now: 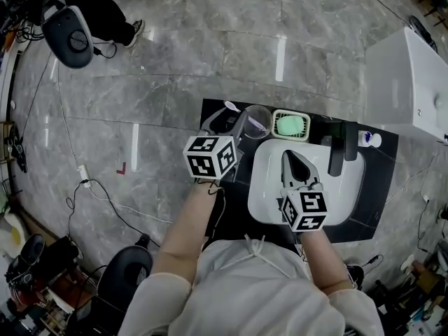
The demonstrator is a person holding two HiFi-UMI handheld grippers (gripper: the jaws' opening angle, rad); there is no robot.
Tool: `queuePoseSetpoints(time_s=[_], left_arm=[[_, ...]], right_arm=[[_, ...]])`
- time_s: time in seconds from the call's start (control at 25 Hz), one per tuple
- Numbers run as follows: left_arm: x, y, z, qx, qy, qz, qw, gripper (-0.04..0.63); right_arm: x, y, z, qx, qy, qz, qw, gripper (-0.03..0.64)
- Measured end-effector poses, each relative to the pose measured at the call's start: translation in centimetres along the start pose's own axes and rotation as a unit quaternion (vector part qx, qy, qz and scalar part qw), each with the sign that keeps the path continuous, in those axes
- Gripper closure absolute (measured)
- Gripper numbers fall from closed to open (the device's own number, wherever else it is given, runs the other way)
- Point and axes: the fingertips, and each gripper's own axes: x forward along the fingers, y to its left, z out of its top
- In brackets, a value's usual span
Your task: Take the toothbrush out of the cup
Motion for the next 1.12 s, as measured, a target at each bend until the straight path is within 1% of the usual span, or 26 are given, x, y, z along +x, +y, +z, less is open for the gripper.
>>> queuePoseSetpoints(time_s=[0.08, 0.12, 0.16, 0.24, 0.28, 0.44, 0.56, 0.72, 0.84, 0.96, 1.12], left_arm=[[0.1, 0.1, 0.2, 0.008, 0.003, 0.006, 1.0000, 0.439], [0.1, 0.1, 0.3, 0.013, 0.003, 0.008, 0.9999, 0.453], [0.2, 0.0, 0.4, 0.017, 0.002, 0.010, 0.9998, 0.482], [0.3, -0.1, 0.4, 0.022, 0.002, 0.011, 0.9997, 0.502], [0.3, -0.2, 0.4, 0.023, 0.003, 0.012, 0.9997, 0.518], [0.0, -0.6, 0.7, 0.022, 0.000, 0.010, 0.9997, 0.541], [-0.5, -1.3, 1.5, 0.023, -0.009, 0.001, 0.9997, 0.558], [-1.2, -2.3, 2.2, 0.042, -0.022, 0.002, 0.9989, 0.561], [-2.0, -3.1, 2.8, 0.049, -0.033, 0.004, 0.9983, 0.561], [-3.3, -4.4, 4.0, 0.061, -0.055, 0.005, 0.9966, 0.561], [-5.7, -6.9, 5.7, 0.088, -0.084, 0.003, 0.9926, 0.561]], right_arm=[[0.0, -0.1, -0.2, 0.003, 0.003, -0.001, 1.000, 0.590], [0.0, -0.2, -0.3, 0.005, 0.004, -0.002, 1.000, 0.591], [0.0, -0.3, -0.4, 0.006, 0.005, -0.004, 1.000, 0.591], [-0.1, -0.5, -0.6, 0.006, 0.007, -0.005, 1.000, 0.591], [-0.1, -0.6, -0.6, 0.005, 0.008, -0.006, 1.000, 0.589], [-0.6, -0.5, -0.9, 0.004, 0.015, -0.003, 1.000, 0.589], [-0.7, -0.4, -0.9, 0.007, 0.017, -0.001, 1.000, 0.589], [-1.2, -0.6, -0.8, 0.008, 0.013, 0.001, 1.000, 0.589], [-1.8, -0.5, -0.6, 0.007, 0.009, 0.003, 1.000, 0.589], [-2.6, -0.5, -0.2, 0.005, 0.000, 0.005, 1.000, 0.590], [-4.0, -0.5, 0.3, 0.001, -0.010, 0.007, 1.000, 0.589]])
